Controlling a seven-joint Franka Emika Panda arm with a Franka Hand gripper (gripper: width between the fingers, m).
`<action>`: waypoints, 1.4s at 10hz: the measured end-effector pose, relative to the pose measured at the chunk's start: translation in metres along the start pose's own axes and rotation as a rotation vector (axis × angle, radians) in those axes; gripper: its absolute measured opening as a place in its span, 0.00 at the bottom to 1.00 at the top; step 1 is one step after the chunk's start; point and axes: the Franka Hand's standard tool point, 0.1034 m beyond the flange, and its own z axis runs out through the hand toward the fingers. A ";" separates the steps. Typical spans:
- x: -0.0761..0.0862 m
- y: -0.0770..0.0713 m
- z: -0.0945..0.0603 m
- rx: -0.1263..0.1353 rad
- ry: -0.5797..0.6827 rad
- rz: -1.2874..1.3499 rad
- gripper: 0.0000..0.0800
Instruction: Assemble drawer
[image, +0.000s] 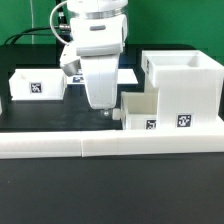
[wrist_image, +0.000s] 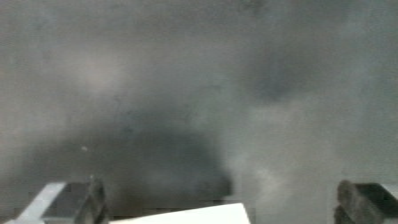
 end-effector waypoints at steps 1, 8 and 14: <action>-0.001 0.000 0.001 0.001 0.001 -0.007 0.81; 0.020 0.005 0.003 0.007 -0.009 -0.151 0.81; 0.017 0.001 -0.001 -0.031 -0.023 0.012 0.81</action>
Offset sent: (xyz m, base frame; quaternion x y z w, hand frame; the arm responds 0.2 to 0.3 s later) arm 0.0000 0.0000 0.0000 0.0000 0.0000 0.0000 1.0000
